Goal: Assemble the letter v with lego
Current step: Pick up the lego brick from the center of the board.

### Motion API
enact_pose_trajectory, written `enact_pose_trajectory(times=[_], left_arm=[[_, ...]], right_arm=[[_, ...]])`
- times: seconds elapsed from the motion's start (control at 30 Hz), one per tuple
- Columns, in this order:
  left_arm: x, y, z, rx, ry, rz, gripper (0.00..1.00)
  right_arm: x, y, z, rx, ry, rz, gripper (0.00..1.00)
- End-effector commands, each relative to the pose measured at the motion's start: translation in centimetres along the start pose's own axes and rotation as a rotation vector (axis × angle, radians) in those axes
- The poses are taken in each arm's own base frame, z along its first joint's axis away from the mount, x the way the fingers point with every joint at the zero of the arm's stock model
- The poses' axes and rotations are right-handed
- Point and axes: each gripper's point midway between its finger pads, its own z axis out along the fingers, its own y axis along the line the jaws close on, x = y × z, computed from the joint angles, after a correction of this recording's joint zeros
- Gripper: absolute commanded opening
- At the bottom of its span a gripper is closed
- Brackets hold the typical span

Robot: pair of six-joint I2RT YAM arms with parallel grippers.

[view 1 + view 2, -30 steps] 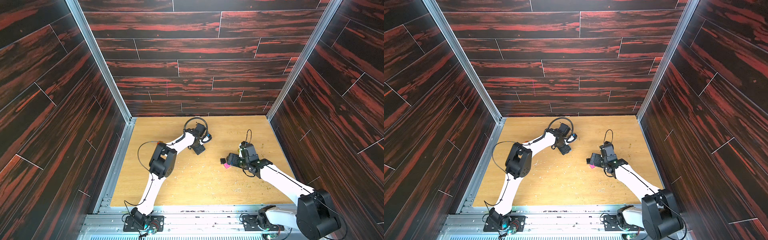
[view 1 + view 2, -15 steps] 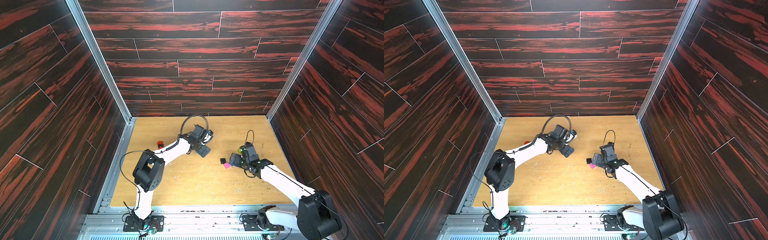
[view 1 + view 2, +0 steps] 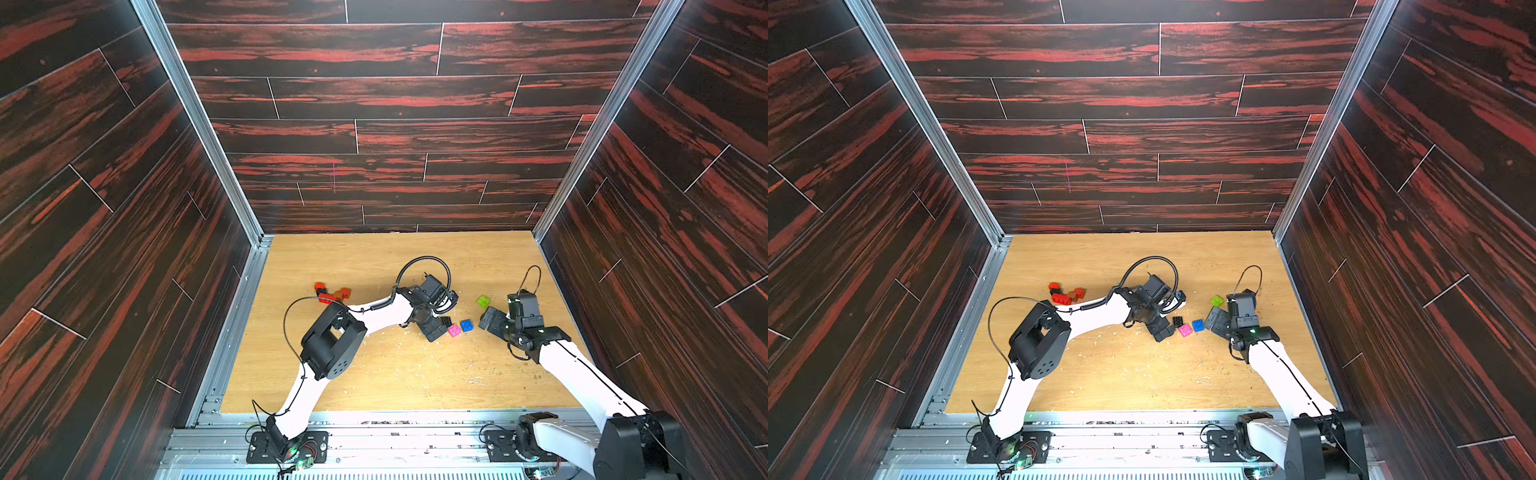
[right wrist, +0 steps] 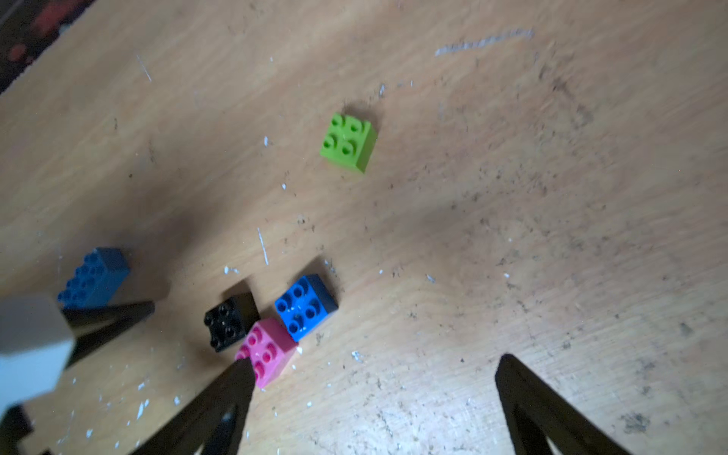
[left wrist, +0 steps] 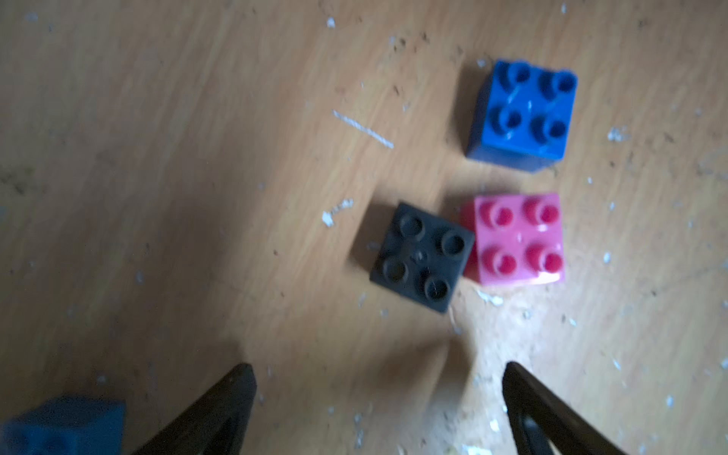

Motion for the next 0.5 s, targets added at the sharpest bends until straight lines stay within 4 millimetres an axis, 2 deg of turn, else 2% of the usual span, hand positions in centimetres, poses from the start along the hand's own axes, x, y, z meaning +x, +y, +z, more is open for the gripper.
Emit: enact_pose_trajectory(times=[0.0,0.2,0.47], left_arm=[[-1.6,-0.2,-0.5,0.026,-0.016,0.025,1.00],[-1.2,-0.3,1.1,0.041,0.017,0.051,1.00],[-0.1,-0.6,3.0,0.060,0.057,0.055,1.00]], right_arm=[[1.6,1.2,0.5,-0.109,0.078,-0.016,0.98],[2.6,1.0,1.2,-0.140,0.118,0.014,0.98],[2.6,1.0,1.1,-0.145,0.114,0.023,0.98]])
